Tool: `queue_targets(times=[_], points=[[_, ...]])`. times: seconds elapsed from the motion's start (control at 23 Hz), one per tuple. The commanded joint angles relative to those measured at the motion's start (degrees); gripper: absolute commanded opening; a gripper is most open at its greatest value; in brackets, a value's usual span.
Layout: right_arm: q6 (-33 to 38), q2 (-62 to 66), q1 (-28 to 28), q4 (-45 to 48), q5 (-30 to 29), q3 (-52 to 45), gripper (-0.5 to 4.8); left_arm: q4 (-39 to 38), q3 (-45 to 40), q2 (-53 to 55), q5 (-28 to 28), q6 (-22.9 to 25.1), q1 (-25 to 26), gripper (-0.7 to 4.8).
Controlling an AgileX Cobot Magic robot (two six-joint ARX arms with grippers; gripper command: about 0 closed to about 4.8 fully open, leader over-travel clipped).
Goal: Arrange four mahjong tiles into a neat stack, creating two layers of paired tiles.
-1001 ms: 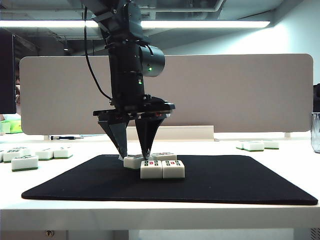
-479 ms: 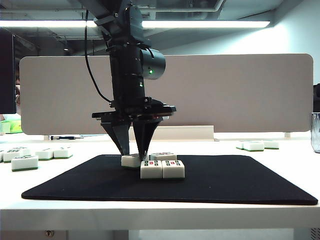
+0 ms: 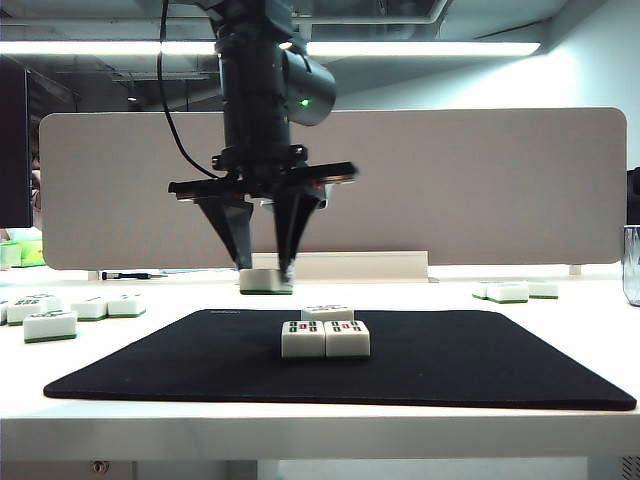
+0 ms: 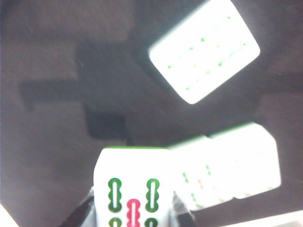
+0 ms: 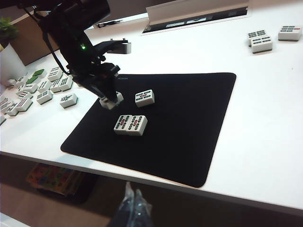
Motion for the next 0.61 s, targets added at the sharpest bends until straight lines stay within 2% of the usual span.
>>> queue_targets(times=[0.04,0.17,0.26,0.39,0.61], points=[[-0.1,-0.7,0.0,0.6,0.1,0.2,-0.01,-0.6,0.4,-0.3,3.3,-4.3,-2.8,1.78],[-0.1,-0.7,0.0,0.6,0.1,0.2,-0.01,2.6,0.4,-0.3,3.1,-6.3,-6.7,1.77],[-0.1,-0.7,0.0,0.6,0.1,0.2,-0.01,4.6,0.4,-0.3,2.6,-10.7,-7.9,1.77],[-0.1,-0.7,0.0,0.6,0.1,0.2,-0.01,5.4,0.3,-0.2,-0.3,-16.1,-8.7,1.78],[-0.1,-0.7,0.0,0.6,0.1,0.2,-0.01,5.1,0.3,-0.2,-0.7,-20.0,-8.8,1.77]])
